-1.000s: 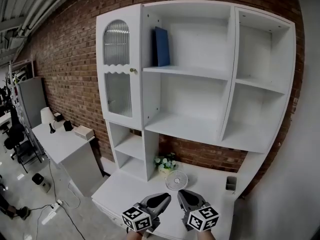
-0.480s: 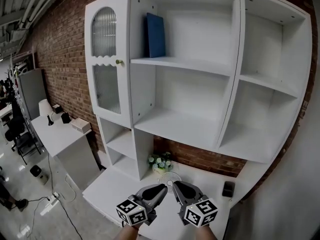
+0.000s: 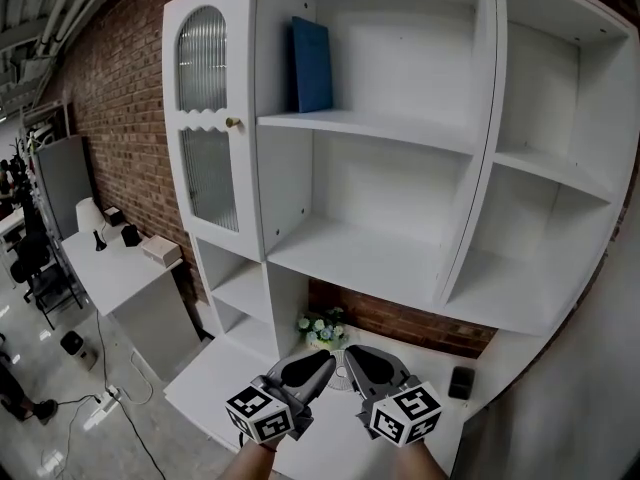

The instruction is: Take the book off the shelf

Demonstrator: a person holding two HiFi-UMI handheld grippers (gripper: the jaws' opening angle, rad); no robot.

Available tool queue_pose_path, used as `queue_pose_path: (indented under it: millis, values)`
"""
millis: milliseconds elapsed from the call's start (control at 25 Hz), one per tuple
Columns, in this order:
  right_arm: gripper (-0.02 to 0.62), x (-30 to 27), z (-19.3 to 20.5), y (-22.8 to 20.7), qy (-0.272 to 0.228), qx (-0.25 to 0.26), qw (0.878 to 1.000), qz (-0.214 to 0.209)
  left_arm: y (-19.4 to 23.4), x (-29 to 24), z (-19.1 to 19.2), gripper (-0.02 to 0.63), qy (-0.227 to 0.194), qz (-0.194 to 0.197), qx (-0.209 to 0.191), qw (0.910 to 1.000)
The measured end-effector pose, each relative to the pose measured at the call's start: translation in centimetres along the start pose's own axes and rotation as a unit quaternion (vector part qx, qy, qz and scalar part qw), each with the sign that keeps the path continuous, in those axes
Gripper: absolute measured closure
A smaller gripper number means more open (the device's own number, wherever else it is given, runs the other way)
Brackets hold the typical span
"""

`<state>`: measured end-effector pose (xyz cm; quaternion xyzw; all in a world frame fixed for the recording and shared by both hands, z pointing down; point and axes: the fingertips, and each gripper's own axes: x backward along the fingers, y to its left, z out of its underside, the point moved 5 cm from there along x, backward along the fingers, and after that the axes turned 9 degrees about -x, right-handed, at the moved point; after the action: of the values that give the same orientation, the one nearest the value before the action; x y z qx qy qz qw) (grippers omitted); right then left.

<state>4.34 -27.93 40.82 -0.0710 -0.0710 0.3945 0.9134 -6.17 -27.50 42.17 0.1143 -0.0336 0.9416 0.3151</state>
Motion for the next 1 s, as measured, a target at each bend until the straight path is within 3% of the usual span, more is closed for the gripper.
queue_pose_path:
  millis: [320, 560, 1000]
  values:
    - [0.572, -1.1, -2.1, -0.4, -0.019, 0.004, 1.0, 0.014, 2.1, -1.2, -3.1, 0.557, -0.003, 0.009, -0.03, 0.9995]
    - [0.518, -2.6, -3.6, 0.0, -0.02, 0.021, 1.0, 0.009, 4.5, -2.1, -5.8, 0.548, -0.006, -0.002, -0.058, 0.9983]
    - [0.517, -5.7, -10.4, -0.3, -0.042, 0.071, 0.996, 0.013, 7.9, -5.1, -15.4, 0.535, 0.007, -0.005, -0.171, 0.9852]
